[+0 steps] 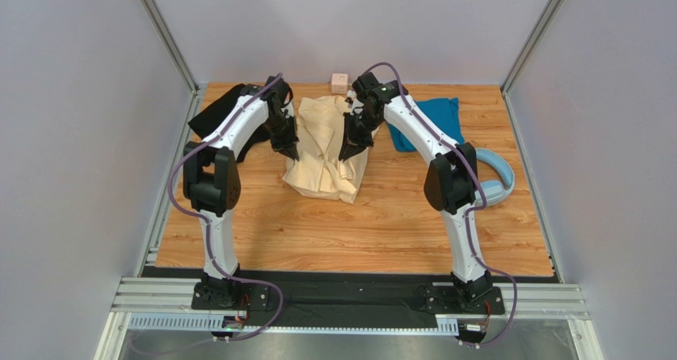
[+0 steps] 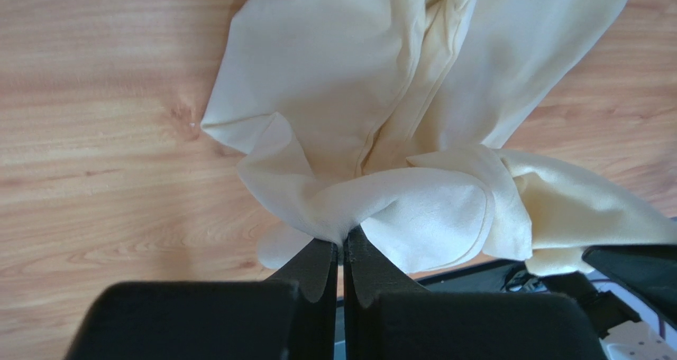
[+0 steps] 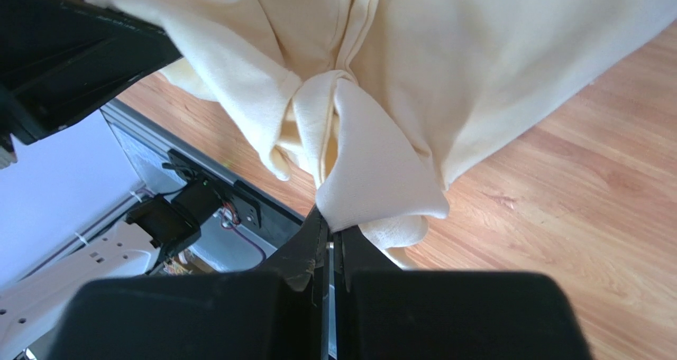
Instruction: Fold and stack the t-shirts
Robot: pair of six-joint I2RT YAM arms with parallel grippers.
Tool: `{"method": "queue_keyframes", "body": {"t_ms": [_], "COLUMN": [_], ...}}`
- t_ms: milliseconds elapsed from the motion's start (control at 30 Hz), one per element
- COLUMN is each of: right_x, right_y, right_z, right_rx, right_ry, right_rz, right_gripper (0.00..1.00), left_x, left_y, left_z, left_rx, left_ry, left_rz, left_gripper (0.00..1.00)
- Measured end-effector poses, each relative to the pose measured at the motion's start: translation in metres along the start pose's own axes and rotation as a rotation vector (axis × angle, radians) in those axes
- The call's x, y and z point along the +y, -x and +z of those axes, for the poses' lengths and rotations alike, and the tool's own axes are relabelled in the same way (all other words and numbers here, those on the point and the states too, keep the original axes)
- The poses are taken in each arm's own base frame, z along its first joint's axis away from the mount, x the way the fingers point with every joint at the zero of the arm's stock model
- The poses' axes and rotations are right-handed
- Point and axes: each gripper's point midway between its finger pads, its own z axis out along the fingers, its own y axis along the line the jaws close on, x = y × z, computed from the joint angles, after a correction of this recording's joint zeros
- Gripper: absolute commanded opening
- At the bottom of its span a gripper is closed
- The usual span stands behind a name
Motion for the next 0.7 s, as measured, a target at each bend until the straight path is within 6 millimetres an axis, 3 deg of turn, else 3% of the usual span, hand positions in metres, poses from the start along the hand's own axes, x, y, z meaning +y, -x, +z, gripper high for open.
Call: {"method": "queue_keyframes", "body": {"t_ms": [167,433,700], "right_x": [-0.003,-0.029,-0.053], "right_y": [0.015,0.033,0.053], "right_z": [-0.003,-0.011,0.001], "right_rx": [-0.021,-0.044,-0.058], "right_ry": [0.004,-0.006,-0.011], "right_rz": [0.030,0.116,0.182], "right_gripper": [0.02,0.05,0.06], "left_x": [-0.007,-0.003,-0.006], "left_y": [0.029,0.034,0.051], "left_z": [0.011,0.028,0.036], "left_rx": [-0.018,0.011,-0.009], "left_ry": [-0.003,0.012,0.006], "left_rz": [0.002,-0.017,-0.016], "left_gripper": [0.00,0.00,0.00]}}
